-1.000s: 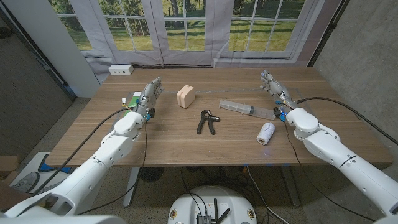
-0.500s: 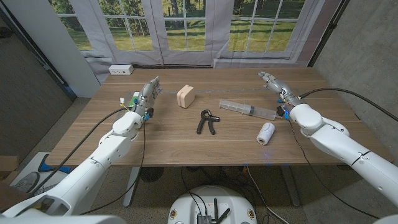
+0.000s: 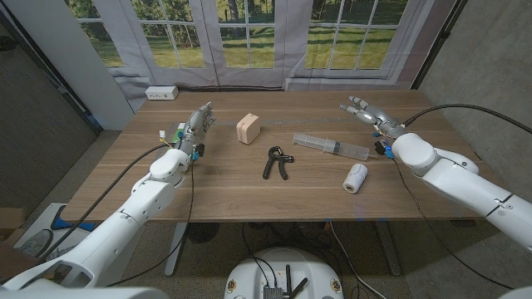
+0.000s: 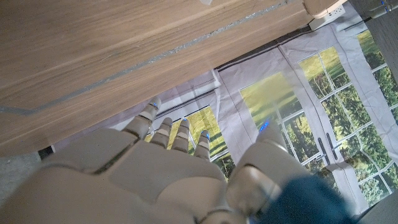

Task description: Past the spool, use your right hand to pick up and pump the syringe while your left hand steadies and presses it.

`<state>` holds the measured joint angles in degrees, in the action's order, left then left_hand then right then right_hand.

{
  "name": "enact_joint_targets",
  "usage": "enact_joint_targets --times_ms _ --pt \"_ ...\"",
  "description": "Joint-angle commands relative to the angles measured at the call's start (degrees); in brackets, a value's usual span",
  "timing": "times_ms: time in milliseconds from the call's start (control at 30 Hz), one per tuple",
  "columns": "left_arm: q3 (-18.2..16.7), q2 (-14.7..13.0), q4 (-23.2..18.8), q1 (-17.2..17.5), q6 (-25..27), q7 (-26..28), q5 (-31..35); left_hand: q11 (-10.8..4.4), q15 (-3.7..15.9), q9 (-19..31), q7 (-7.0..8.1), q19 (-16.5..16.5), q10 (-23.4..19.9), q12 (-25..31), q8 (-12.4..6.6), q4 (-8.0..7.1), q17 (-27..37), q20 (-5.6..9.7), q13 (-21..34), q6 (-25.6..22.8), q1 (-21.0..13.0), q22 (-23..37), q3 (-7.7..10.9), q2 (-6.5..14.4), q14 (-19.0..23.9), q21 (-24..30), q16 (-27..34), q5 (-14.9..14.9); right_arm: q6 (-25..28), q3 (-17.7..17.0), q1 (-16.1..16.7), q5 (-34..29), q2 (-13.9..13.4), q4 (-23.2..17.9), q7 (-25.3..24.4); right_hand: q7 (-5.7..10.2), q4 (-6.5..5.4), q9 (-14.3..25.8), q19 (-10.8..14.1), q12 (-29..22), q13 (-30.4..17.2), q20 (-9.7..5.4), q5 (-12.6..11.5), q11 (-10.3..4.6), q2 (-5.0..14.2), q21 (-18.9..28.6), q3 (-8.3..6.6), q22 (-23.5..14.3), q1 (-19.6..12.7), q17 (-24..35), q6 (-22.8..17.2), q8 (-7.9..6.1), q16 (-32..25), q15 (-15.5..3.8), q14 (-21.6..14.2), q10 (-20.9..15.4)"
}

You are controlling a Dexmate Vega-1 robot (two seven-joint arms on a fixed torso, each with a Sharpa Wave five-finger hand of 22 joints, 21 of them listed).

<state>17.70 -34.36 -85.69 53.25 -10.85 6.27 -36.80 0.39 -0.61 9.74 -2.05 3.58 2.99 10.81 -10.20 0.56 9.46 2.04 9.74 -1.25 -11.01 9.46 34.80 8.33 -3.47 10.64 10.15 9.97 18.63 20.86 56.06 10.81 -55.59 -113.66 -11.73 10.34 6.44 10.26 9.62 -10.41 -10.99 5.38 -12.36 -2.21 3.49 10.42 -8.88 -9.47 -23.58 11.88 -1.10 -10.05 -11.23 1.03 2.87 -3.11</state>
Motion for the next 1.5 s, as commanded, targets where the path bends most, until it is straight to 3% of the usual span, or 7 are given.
enact_joint_targets --times_ms 33,333,400,633,933,1233,1500 --pt "-0.27 -0.11 0.18 0.14 0.08 -0.09 -0.38 0.14 -0.03 0.25 -0.11 0.45 -0.29 0.43 -0.47 0.18 0.27 1.97 0.27 -0.51 -0.11 0.24 0.43 1.28 0.25 0.48 0.2 0.3 15.38 5.26 -5.1 -6.46 -5.42 -7.2 5.56 0.24 0.93 0.14 -0.96 -0.11 -0.25 0.99 0.48 0.26 -0.05 -0.3 -0.37 -0.31 -1.33 0.33 1.35 0.01 0.09 0.54 1.44 0.82" --pt "-0.46 -0.32 -0.06 0.48 0.31 -0.12 -0.7 0.03 -0.12 0.27 -0.04 0.73 -0.61 0.47 -0.45 0.16 0.31 1.84 0.28 -0.66 0.09 0.25 0.66 1.41 0.71 0.53 0.31 0.31 23.17 9.89 -9.69 -10.86 -6.55 -10.5 10.24 0.08 2.54 0.29 -3.86 -0.36 -0.56 3.53 0.66 0.72 -1.53 -0.59 -0.76 -0.29 -2.94 0.55 4.47 -0.02 -0.15 1.82 2.55 2.1" --pt "-0.48 -0.35 -0.17 0.56 0.37 -0.05 -0.73 -0.02 -0.1 0.27 -0.02 0.87 -0.68 0.47 -0.44 0.15 0.32 1.88 0.28 -0.69 0.14 0.25 0.72 1.44 0.85 0.57 0.34 0.31 24.44 10.67 -10.33 -11.85 -6.56 -11.06 10.62 -0.31 2.76 0.39 -6.78 -0.47 -0.76 3.92 0.67 1.06 -1.97 -0.84 -0.99 -0.28 -3.4 0.75 5.27 -0.3 -0.08 2.96 3.92 2.9" --pt "-0.61 -0.44 -0.56 0.98 0.56 0.21 -0.91 0.01 -0.17 0.28 -0.03 1.12 -0.94 0.51 -0.48 0.09 0.35 1.69 0.29 -0.9 0.3 0.25 0.87 1.51 1.17 0.62 0.4 0.31 29.58 15.09 -14.89 -15.83 -7.56 -12.99 16.19 -1.08 2.75 0.5 -9.97 -0.54 -1.19 4.7 0.61 1.28 -2.37 -0.79 -1.26 -0.28 -3.67 1.18 7.92 -0.07 -0.27 3.46 5.32 4.45" --pt "-0.7 -0.58 -0.89 1.35 0.86 0.3 -1.16 0.08 -0.23 0.3 0.01 1.4 -1.12 0.5 -0.46 0.0 0.37 1.63 0.3 -1.01 0.49 0.26 1.06 1.6 1.47 0.67 0.43 0.31 35.83 23.36 -22.21 -24.59 -8.17 -14.8 25.87 -1.59 3.04 0.6 -9.03 -0.75 -1.53 5.8 0.45 2.01 -2.88 0.09 -1.6 -0.27 -4.41 1.35 9.3 -0.32 -0.8 4.75 4.98 5.41" --pt "-0.55 -0.59 -0.91 1.18 1.23 0.19 -1.25 0.25 -0.22 0.31 0.05 1.63 -1.24 0.48 -0.43 -0.09 0.39 1.59 0.31 -1.06 0.69 0.26 1.25 1.64 1.74 0.68 0.44 0.32 38.49 26.64 -25.13 -29.0 -8.11 -15.42 32.04 -1.89 3.34 0.71 -7.68 -0.8 -1.86 6.34 0.22 2.89 -3.41 0.58 -2.14 -0.27 -5.66 1.5 10.64 -0.45 -1.04 6.4 5.07 6.8" --pt "-0.37 -0.46 -0.77 0.92 1.52 0.19 -1.28 0.44 -0.28 0.32 0.06 1.78 -1.34 0.46 -0.39 -0.19 0.41 1.53 0.32 -1.08 0.86 0.26 1.39 1.66 1.87 0.68 0.41 0.32 40.18 30.99 -28.77 -34.48 -7.33 -14.81 38.74 -2.06 3.37 0.83 -7.61 -0.92 -2.13 6.68 -0.02 3.7 -3.87 0.46 -2.63 -0.27 -6.7 1.63 11.49 -0.73 -0.73 9.27 6.48 7.78"
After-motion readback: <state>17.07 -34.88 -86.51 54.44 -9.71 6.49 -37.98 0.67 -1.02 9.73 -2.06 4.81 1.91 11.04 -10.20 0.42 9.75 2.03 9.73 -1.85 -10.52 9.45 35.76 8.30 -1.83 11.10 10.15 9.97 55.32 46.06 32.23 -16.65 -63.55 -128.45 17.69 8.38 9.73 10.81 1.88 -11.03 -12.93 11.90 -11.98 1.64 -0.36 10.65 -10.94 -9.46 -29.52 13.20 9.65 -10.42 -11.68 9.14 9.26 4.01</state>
